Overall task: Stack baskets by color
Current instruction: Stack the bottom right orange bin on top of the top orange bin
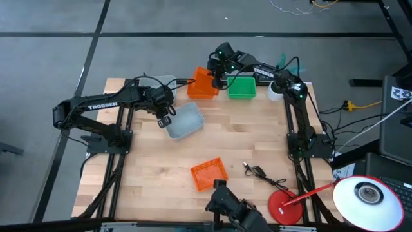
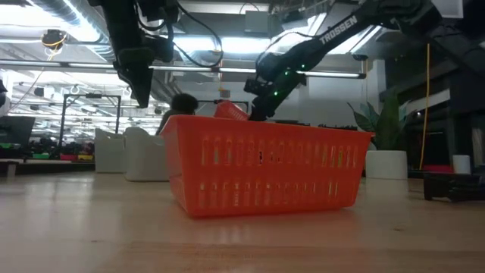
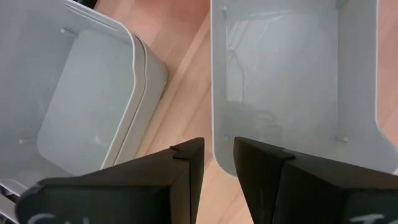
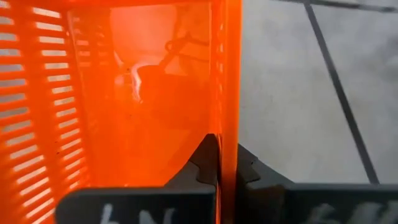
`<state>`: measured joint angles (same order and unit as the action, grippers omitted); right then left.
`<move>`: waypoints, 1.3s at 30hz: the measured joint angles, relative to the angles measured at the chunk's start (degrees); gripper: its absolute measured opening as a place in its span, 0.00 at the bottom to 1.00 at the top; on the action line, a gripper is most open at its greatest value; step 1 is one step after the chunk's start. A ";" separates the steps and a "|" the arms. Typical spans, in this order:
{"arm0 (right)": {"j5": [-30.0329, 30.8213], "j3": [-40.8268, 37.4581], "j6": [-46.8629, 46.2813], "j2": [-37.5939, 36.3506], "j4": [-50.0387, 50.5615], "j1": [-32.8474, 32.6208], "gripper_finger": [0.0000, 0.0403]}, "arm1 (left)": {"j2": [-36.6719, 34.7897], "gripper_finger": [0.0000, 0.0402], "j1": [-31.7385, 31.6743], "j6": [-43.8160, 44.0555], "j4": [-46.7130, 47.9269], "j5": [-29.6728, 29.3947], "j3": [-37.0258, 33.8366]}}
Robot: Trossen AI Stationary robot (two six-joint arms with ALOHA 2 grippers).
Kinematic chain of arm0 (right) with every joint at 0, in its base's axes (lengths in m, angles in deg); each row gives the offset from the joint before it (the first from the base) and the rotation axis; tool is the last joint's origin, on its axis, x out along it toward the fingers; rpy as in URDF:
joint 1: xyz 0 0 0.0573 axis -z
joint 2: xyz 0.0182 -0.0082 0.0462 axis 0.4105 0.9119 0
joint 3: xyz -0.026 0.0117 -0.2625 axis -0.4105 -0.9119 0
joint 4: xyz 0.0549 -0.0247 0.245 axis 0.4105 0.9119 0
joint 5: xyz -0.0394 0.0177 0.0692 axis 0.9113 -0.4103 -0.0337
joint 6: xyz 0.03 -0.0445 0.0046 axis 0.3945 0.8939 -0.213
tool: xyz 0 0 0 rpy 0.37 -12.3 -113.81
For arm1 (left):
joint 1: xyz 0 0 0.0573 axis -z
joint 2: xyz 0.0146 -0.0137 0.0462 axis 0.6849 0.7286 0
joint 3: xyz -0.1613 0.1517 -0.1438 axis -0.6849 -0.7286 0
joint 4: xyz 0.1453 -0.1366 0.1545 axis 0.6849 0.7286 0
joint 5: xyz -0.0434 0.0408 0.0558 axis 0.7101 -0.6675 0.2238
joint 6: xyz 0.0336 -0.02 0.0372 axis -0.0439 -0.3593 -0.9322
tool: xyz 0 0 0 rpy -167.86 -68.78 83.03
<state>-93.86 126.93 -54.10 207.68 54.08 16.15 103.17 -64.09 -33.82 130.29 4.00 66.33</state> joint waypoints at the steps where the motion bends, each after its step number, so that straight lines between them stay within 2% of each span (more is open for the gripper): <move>1: 0.00 -0.01 0.01 0.42 -0.09 0.00 0.00 | 0.00 0.20 0.00 0.00 0.00 0.00 0.00; 10: 0.00 -0.02 -0.06 0.73 -0.18 0.00 0.02 | 0.00 0.20 0.00 0.00 0.00 -0.02 0.00; 15: 0.00 -0.02 1.86 0.73 2.64 0.00 0.09 | 0.00 0.20 0.00 0.00 0.00 -0.02 0.00; 24: 0.02 -0.02 2.63 0.73 0.86 -0.08 0.24 | 0.00 0.20 0.02 0.00 0.00 -0.02 -0.02; 30: 0.40 -0.02 2.60 0.73 -2.35 -0.88 0.27 | 0.00 0.20 0.00 0.00 -0.01 -0.02 -0.02; 32: 3.76 -0.02 1.26 0.73 -4.77 -1.45 0.27 | 0.00 0.20 0.02 0.00 -0.01 -0.04 -0.02; 36: 17.71 -0.02 -1.38 0.96 -8.78 -3.51 0.25 | 0.00 0.20 0.00 0.00 -0.21 -0.04 -0.02; 39: 23.44 -0.27 -0.84 1.92 -9.94 -5.27 0.23 | 0.00 0.20 0.00 -0.04 -1.62 -0.04 -0.02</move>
<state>-70.42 126.66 -54.94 209.60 44.14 10.88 103.17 -64.09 -33.86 128.68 3.95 66.30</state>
